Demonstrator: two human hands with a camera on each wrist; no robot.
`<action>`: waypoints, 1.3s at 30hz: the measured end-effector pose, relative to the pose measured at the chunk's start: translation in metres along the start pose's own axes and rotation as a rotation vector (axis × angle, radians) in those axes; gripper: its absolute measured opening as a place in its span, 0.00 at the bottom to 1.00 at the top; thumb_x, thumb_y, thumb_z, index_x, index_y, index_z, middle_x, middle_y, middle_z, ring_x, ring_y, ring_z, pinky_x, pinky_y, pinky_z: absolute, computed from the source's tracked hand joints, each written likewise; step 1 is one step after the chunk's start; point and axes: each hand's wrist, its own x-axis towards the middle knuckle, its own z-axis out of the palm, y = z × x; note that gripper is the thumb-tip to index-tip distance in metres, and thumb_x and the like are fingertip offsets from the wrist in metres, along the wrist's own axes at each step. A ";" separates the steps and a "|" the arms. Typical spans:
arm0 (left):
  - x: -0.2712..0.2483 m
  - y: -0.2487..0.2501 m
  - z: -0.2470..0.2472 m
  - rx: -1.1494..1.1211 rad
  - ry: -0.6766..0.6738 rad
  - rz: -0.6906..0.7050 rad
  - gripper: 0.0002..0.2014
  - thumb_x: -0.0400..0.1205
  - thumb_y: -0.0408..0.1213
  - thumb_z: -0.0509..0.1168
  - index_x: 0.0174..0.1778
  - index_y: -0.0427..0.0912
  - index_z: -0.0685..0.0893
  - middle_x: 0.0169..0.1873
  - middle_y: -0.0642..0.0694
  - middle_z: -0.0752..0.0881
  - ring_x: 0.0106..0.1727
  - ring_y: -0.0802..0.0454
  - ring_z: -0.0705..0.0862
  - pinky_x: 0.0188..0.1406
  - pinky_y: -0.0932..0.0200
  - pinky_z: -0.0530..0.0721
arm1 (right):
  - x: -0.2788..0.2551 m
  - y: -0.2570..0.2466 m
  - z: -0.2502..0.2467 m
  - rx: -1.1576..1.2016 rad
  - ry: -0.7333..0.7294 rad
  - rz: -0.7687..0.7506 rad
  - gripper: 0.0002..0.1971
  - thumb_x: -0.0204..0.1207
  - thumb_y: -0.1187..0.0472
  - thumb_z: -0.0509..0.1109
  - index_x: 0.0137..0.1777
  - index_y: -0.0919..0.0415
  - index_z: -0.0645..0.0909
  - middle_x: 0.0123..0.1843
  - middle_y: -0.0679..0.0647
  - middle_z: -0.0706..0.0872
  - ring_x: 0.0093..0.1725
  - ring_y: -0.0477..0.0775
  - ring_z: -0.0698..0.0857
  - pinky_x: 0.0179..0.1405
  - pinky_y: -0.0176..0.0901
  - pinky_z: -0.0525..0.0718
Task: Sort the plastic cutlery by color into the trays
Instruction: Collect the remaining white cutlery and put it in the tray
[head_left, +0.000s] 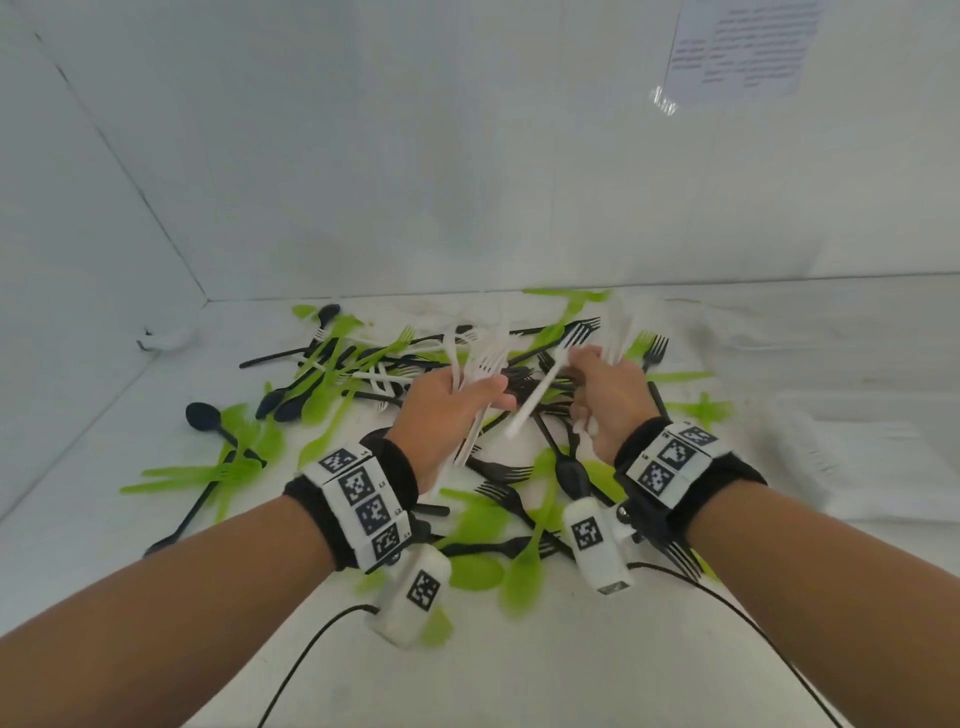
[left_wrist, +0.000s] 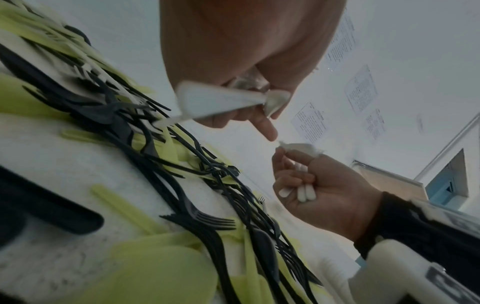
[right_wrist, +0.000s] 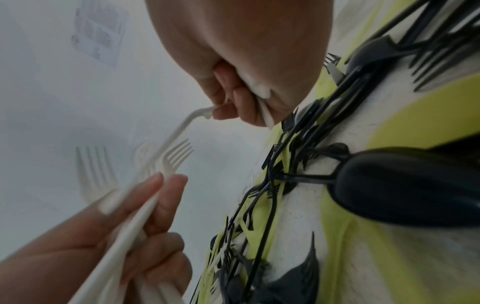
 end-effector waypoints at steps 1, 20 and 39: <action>0.002 0.001 -0.003 0.002 -0.019 -0.018 0.12 0.86 0.42 0.70 0.47 0.38 0.95 0.42 0.67 0.92 0.54 0.73 0.86 0.62 0.62 0.76 | 0.002 -0.002 0.000 0.030 -0.024 -0.003 0.03 0.86 0.59 0.70 0.52 0.58 0.83 0.37 0.52 0.84 0.21 0.46 0.68 0.16 0.39 0.69; 0.026 -0.008 -0.034 0.156 -0.072 -0.049 0.24 0.87 0.52 0.66 0.50 0.30 0.91 0.29 0.52 0.89 0.43 0.60 0.86 0.57 0.53 0.78 | 0.006 0.003 0.035 0.147 0.037 0.106 0.06 0.87 0.57 0.66 0.50 0.59 0.79 0.33 0.52 0.72 0.24 0.47 0.67 0.16 0.38 0.67; 0.018 -0.009 -0.085 0.384 -0.482 -0.192 0.08 0.86 0.40 0.66 0.53 0.38 0.83 0.27 0.52 0.70 0.29 0.56 0.68 0.38 0.60 0.70 | 0.007 -0.018 0.025 0.313 0.058 0.149 0.12 0.87 0.54 0.68 0.43 0.59 0.82 0.27 0.50 0.68 0.16 0.45 0.69 0.14 0.35 0.69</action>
